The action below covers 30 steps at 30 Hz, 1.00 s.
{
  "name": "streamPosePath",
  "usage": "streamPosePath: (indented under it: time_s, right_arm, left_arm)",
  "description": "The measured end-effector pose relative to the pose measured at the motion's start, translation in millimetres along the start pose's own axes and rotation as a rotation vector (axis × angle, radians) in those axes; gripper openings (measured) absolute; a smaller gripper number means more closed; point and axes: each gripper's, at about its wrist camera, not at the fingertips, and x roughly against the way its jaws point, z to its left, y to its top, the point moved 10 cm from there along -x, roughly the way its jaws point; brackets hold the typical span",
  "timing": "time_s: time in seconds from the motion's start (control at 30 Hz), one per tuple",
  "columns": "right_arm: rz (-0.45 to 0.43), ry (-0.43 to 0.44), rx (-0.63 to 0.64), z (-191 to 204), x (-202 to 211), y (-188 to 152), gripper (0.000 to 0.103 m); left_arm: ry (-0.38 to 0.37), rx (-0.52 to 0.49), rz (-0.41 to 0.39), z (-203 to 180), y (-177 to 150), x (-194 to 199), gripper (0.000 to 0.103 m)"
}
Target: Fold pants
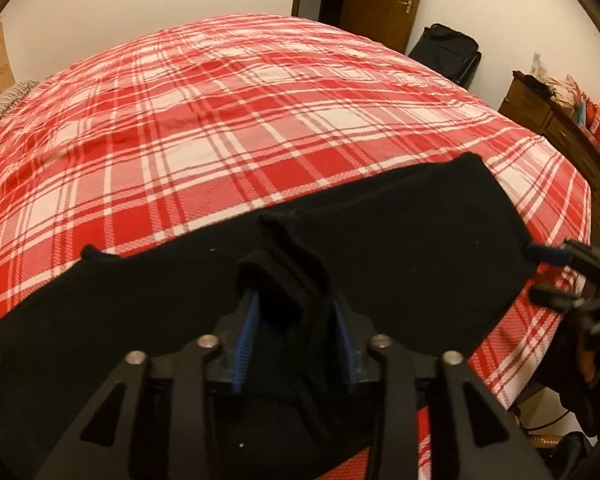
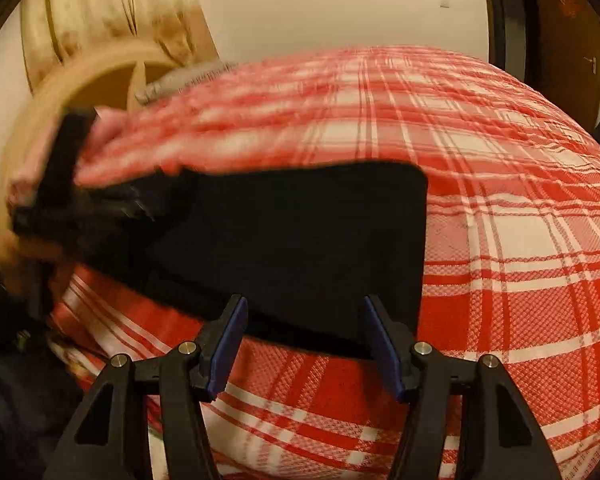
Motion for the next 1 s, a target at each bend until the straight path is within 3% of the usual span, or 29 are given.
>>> streamPosePath:
  time_s: [0.1, 0.27, 0.33, 0.57, 0.73, 0.87, 0.93, 1.0]
  right_arm:
    - [-0.007, -0.010, 0.017, 2, 8, 3, 0.061]
    - [-0.058, 0.017, 0.061, 27, 17, 24, 0.061]
    - [-0.052, -0.006, 0.122, 45, 9, 33, 0.061]
    - [-0.060, 0.026, 0.197, 104, -38, 74, 0.061]
    - [-0.050, 0.009, 0.177, 123, -64, 98, 0.061]
    - [0.047, 0.028, 0.177, 139, -86, 99, 0.061]
    - [0.088, -0.045, 0.233, 146, -100, 96, 0.061]
    - [0.158, -0.059, 0.245, 150, -116, 88, 0.061]
  left_arm:
    - [-0.006, -0.006, -0.016, 0, -1, 8, 0.045]
    - [0.051, -0.013, -0.079, 15, 0, 32, 0.067]
    - [0.094, -0.024, -0.098, 25, -2, 43, 0.070]
    - [0.180, -0.027, -0.111, 52, -13, 59, 0.077]
    - [0.185, 0.016, -0.116, 70, -22, 66, 0.081]
    - [0.189, 0.063, -0.120, 89, -29, 69, 0.081]
    - [0.189, 0.091, -0.120, 98, -33, 70, 0.081]
    - [0.188, 0.108, -0.127, 104, -36, 72, 0.081]
